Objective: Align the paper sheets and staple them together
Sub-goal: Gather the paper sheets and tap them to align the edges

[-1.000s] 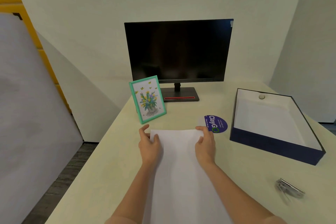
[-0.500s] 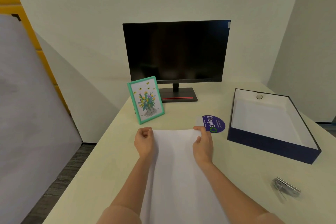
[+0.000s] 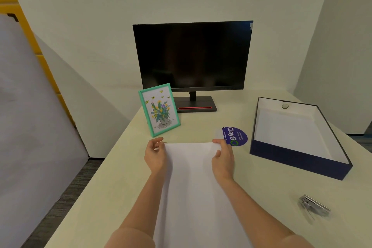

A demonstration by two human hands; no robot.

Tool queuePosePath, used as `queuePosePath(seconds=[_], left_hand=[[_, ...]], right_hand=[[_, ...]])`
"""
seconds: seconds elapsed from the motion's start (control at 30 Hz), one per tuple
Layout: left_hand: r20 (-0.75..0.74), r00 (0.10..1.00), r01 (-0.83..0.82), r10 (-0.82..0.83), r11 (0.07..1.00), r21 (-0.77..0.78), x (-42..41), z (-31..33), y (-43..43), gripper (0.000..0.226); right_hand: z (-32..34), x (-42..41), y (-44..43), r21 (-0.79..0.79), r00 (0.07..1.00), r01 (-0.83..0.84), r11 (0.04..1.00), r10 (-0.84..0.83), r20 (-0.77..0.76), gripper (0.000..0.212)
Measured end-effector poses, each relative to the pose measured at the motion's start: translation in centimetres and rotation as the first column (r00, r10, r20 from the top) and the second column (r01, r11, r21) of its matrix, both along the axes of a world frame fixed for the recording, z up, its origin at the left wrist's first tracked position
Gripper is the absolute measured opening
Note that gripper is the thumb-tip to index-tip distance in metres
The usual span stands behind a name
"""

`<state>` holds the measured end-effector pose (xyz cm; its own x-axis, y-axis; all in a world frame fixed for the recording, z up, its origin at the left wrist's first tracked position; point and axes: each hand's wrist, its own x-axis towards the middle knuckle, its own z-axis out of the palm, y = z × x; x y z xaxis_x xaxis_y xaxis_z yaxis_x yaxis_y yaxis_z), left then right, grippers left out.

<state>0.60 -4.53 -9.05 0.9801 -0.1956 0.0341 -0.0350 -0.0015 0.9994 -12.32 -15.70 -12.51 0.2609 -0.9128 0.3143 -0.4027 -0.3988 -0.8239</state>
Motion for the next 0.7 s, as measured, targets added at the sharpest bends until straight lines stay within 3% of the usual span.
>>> queuePosePath(seconds=[0.17, 0.4, 0.53, 0.7], left_hand=[[-0.013, 0.996, 0.091, -0.090, 0.989, 0.113, -0.8, 0.1, 1.4, 0.031], [0.102, 0.975, 0.139, -0.195, 0.906, 0.399, -2.3, -1.1, 2.6, 0.050], [0.125, 0.973, 0.120, -0.194, 0.887, 0.446, -2.4, -1.7, 2.7, 0.045], [0.133, 0.983, 0.058, -0.130, 0.893, 0.446, -2.6, -1.5, 2.5, 0.023]], right_hand=[[-0.1, 0.1, 0.0, -0.004, 1.000, 0.011, 1.000, -0.011, 0.001, 0.045], [0.0, 0.0, 0.0, 0.000, 1.000, 0.008, 1.000, -0.008, 0.011, 0.045], [0.0, 0.0, 0.0, -0.002, 1.000, 0.009, 1.000, -0.009, 0.006, 0.045], [0.0, 0.0, 0.0, 0.004, 1.000, 0.013, 1.000, -0.013, 0.019, 0.044]])
